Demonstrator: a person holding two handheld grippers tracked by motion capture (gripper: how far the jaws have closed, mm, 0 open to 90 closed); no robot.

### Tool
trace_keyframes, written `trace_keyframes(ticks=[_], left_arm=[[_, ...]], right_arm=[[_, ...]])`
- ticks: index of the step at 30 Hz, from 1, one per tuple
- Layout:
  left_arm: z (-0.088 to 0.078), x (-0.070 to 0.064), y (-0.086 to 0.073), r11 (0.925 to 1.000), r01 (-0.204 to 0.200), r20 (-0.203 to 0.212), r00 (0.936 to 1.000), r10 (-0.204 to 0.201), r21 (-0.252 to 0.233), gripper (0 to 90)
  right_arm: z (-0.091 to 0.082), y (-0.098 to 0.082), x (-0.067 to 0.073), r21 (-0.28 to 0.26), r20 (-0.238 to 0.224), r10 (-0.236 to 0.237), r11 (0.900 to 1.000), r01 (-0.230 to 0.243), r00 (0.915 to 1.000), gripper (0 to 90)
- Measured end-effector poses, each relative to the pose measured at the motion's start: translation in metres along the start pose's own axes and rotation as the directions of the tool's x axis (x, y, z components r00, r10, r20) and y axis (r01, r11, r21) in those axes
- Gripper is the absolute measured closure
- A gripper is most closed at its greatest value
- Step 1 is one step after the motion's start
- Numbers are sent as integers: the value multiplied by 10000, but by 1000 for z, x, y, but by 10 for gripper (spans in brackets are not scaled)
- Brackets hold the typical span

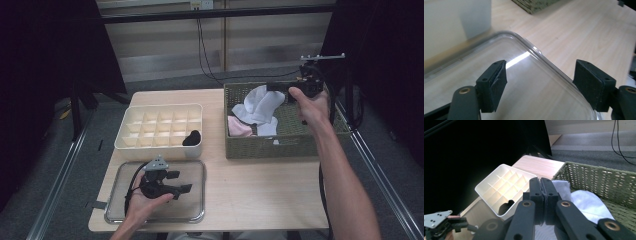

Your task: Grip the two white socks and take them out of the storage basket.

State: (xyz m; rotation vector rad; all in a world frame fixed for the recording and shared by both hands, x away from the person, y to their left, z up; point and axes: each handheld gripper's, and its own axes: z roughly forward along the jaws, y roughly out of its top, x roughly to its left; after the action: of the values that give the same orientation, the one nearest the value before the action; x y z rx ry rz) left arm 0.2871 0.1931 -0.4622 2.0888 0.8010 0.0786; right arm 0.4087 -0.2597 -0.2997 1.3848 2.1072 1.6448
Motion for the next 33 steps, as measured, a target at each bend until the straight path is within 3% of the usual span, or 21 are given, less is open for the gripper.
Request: trace_keyframes(ticks=[4,6,8,11,19,24,29,33], left_arm=[[1,6,3,10000,82,-124,9999,-83,-41,279],[4,7,4,9999,114,40,9999,-114,26,276],[7,6,8,9998,-101,123,9999,99,173,278],[10,3,14,10000,-96,368,9993,97,-28,286],[12,-4,20,9991,-319,418,9986,331,-279,335],[6,2,18,9982,-66,320,9995,85,-595,353],[6,3,18,9983,65,285,9996,-48,-581,353],[8,2,18,9986,16,335,9994,2,-533,340]], right_arm=[[-3,1,7,-97,-144,-132,9999,130,9998,888],[-5,1,9,-179,-244,-160,9997,156,9996,888],[-7,0,12,-355,-397,-269,9990,255,9988,888],[-10,0,18,-424,-436,-346,9986,328,9984,888],[-17,-3,32,-473,-696,-593,9973,561,9958,888],[-26,-8,43,-602,-826,-653,9964,604,9944,888],[-36,-12,56,-758,-934,-790,9945,720,9925,888],[-42,-17,66,-579,-847,-917,9945,870,9922,888]])
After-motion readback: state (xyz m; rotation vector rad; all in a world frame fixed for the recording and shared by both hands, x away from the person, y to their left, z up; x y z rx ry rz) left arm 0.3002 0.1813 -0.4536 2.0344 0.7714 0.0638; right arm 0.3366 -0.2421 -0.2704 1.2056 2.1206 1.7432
